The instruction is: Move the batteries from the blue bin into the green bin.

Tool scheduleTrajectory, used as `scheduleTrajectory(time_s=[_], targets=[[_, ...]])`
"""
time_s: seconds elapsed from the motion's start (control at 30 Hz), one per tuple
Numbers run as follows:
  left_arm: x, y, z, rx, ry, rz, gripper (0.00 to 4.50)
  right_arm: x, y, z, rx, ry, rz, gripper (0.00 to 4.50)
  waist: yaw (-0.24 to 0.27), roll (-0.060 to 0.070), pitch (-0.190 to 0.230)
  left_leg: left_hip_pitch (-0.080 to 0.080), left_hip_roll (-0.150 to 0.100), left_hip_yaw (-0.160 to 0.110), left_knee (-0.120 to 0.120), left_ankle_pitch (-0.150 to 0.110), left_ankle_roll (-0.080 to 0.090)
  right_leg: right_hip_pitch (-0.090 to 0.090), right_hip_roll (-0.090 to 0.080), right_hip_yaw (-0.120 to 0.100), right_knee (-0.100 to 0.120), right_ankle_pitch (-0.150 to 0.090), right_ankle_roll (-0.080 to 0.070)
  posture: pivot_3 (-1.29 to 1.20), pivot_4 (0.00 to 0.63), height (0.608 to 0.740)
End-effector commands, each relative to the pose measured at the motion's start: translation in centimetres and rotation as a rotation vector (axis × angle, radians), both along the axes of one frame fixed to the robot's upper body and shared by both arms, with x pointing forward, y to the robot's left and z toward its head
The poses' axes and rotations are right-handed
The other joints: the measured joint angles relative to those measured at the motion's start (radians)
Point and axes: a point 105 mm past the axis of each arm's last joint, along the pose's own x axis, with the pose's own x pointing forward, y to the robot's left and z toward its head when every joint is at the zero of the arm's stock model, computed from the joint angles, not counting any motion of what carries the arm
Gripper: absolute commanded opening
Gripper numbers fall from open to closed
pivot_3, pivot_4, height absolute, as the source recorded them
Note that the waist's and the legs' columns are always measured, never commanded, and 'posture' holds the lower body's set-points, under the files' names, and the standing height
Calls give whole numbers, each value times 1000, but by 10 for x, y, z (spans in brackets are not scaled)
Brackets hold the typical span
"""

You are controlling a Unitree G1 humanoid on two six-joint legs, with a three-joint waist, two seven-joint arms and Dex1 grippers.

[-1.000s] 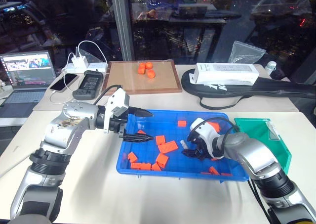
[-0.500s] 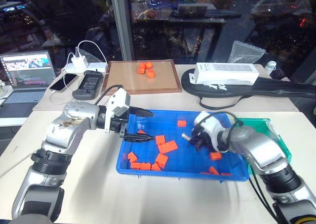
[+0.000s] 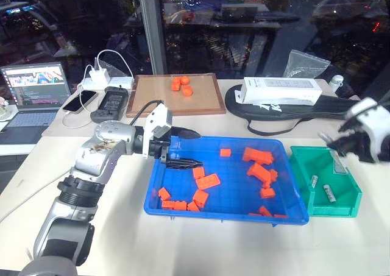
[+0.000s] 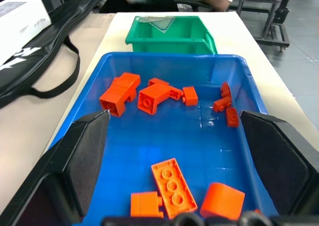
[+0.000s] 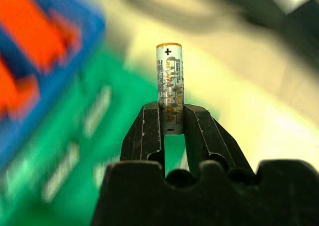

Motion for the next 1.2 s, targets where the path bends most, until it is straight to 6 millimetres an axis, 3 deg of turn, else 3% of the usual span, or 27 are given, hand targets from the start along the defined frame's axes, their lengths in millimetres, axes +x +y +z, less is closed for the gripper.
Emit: scheduleTrajectory(time_s=[0.03,0.3,0.33,0.4,0.57,0.67,0.8,0.9,0.97,1.1,1.2], targets=[[0,1,10,8,-49,-17,4500,-4,11,3,30,-53,44,251,-7,0,0,0,0,0,0,0,0,0,0,0,0,0,0,0,150,740],[13,8,2,60,-82,73,4500,-8,21,-24,72,-14,42,251,-2,1,0,1,-1,-2,1,0,0,1,0,1,0,-1,2,0,150,740],[16,10,1,64,-88,93,4500,-9,23,-26,82,-7,44,1252,-1,1,-1,0,-1,-2,1,0,0,1,0,1,0,0,2,0,150,740],[19,14,-2,83,-101,120,4500,-9,22,-29,78,1,41,1716,0,1,0,0,-1,-2,1,0,0,1,0,1,0,0,2,0,150,740],[30,17,8,0,-170,220,4500,-11,16,-31,93,-3,16,3553,0,1,0,0,-2,-2,1,0,0,0,0,1,0,0,2,0,150,740],[38,28,13,-35,-183,303,4500,-11,6,-4,102,-88,42,4446,0,1,0,0,-2,-2,1,0,0,0,0,1,0,0,2,0,150,740],[51,45,18,-50,-181,398,4500,-6,16,40,106,-279,189,4446,-3,1,-1,1,-2,-2,1,0,0,1,0,1,0,0,2,0,150,740],[55,52,18,-43,-178,431,4500,-7,30,55,157,-328,263,4446,-6,1,0,1,-1,-2,1,0,0,1,1,1,0,-1,3,0,150,740],[54,56,20,-56,-168,444,4500,-6,54,63,242,-374,343,4446,-6,0,0,1,-1,-2,1,0,0,1,1,1,0,0,2,0,150,740],[52,64,18,-60,-131,469,4500,-8,93,57,385,-400,462,4446,-5,0,0,1,0,-2,1,0,0,2,1,1,0,0,2,0,150,740],[49,67,14,-57,-110,480,4500,-7,101,48,429,-397,466,4446,-1,0,0,1,-1,-2,0,0,0,2,0,0,0,0,2,0,150,740]])
